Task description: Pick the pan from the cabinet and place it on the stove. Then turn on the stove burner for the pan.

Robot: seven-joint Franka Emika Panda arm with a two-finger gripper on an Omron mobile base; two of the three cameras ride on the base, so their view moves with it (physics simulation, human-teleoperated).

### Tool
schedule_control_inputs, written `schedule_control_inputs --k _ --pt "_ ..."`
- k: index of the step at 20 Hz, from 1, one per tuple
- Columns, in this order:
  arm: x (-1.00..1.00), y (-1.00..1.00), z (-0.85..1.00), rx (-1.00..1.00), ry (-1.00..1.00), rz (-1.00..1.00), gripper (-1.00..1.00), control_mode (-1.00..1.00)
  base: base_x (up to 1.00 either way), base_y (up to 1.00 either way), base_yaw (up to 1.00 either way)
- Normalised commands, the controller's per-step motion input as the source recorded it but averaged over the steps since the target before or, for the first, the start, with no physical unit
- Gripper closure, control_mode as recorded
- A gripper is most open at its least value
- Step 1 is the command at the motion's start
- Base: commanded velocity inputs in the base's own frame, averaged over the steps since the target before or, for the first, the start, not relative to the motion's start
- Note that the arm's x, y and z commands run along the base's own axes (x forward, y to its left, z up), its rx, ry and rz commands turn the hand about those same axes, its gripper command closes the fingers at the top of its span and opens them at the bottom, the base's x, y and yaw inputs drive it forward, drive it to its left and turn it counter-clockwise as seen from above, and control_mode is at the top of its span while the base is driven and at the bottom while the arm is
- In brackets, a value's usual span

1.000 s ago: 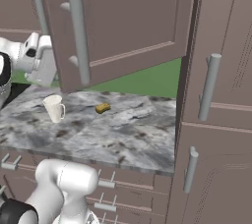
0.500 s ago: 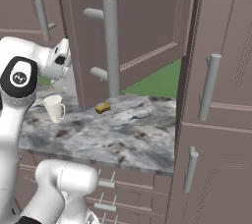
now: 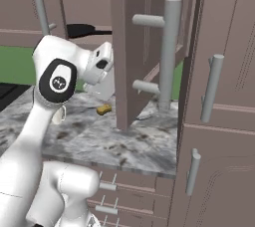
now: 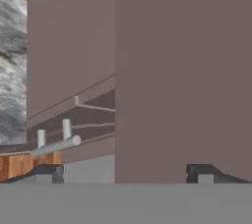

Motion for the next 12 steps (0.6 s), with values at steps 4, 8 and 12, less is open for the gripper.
schedule_control_inputs --k 4,8,12 --pt "-0.09 -0.35 -0.08 0.00 0.06 0.00 -1.00 -1.00 0.00 0.00 0.00" --pt "-0.21 -0.15 -0.01 0.00 0.01 0.00 -1.00 -1.00 0.00 0.00 0.00" --pt "-0.25 0.49 0.00 0.00 -0.03 0.00 -1.00 -1.00 0.00 0.00 0.00"
